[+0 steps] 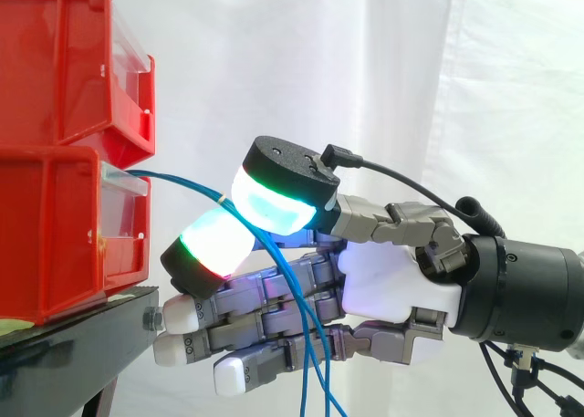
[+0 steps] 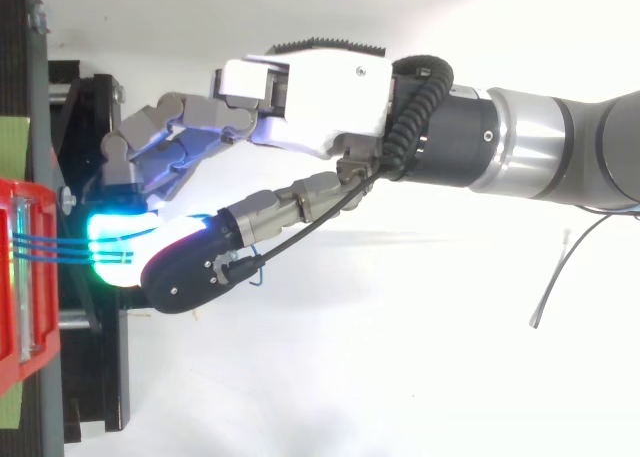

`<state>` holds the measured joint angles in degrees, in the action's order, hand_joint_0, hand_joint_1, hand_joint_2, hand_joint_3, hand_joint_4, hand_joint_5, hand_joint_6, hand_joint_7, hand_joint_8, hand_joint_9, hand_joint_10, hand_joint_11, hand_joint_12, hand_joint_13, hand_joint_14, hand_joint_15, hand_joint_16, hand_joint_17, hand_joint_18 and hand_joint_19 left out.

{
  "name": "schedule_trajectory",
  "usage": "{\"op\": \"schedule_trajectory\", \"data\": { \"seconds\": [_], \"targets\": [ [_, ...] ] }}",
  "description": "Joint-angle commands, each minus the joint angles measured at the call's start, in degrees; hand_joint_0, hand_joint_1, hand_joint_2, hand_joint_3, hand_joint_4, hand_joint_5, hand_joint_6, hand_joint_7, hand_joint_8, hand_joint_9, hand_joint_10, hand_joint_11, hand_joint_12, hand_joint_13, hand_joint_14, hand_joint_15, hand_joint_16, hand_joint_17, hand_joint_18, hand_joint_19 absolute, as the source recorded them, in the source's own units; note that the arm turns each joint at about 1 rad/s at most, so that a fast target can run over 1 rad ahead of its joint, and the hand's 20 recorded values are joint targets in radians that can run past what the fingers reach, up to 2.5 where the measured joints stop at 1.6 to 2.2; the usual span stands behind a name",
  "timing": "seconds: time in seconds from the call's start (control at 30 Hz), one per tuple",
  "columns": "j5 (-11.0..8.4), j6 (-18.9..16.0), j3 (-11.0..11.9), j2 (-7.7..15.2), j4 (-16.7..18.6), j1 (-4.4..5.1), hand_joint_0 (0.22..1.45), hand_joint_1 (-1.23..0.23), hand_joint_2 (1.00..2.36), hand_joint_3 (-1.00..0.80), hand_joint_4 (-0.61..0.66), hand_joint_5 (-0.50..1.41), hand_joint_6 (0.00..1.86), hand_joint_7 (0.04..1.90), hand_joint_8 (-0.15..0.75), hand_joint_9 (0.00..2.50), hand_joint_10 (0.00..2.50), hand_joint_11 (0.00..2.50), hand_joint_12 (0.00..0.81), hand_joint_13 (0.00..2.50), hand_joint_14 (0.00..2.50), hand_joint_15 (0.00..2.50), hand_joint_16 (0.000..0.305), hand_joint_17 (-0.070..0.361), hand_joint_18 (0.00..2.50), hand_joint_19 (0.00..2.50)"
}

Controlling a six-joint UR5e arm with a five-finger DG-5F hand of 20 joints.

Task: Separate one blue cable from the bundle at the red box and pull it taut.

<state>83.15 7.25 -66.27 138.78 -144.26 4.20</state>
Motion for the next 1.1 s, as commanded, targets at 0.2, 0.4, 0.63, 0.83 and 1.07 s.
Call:
{"op": "schedule_trajectory", "data": {
  "seconds": [0.2, 0.4, 0.63, 0.83, 1.07],
  "targets": [
    [-0.01, -1.63, 0.00, 0.00, -0.32, 0.11, 0.56, -0.64, 1.00, -0.48, 0.24, -0.19, 0.84, 0.97, 0.364, 0.66, 0.01, 0.45, 0.375, 0.57, 0.01, 0.29, 0.050, 0.113, 0.65, 0.51],
    [-0.01, -1.98, 0.00, 0.00, -0.32, 0.20, 0.49, -0.57, 1.00, -0.50, 0.23, -0.19, 0.82, 0.96, 0.382, 0.65, 0.01, 0.45, 0.395, 0.58, 0.01, 0.30, 0.055, 0.124, 0.67, 0.52],
    [-0.01, -1.98, 0.00, 0.00, -0.32, 0.20, 0.52, -0.72, 1.00, -0.50, 0.23, -0.19, 0.81, 0.99, 0.373, 0.65, 0.01, 0.46, 0.388, 0.60, 0.01, 0.31, 0.053, 0.119, 0.69, 0.54],
    [-0.01, -1.98, 0.00, 0.00, -0.23, 0.29, 0.63, -0.77, 1.02, -0.28, 0.19, -0.19, 0.85, 1.03, 0.355, 0.67, 0.01, 0.47, 0.371, 0.62, 0.01, 0.31, 0.049, 0.110, 0.72, 0.55],
    [-0.19, -2.07, 0.00, 0.00, -0.32, 0.37, 0.67, -0.87, 1.02, -0.27, 0.19, -0.20, 0.88, 1.04, 0.356, 0.68, 0.01, 0.51, 0.377, 0.65, 0.01, 0.33, 0.050, 0.113, 0.78, 0.54]
  ]
}}
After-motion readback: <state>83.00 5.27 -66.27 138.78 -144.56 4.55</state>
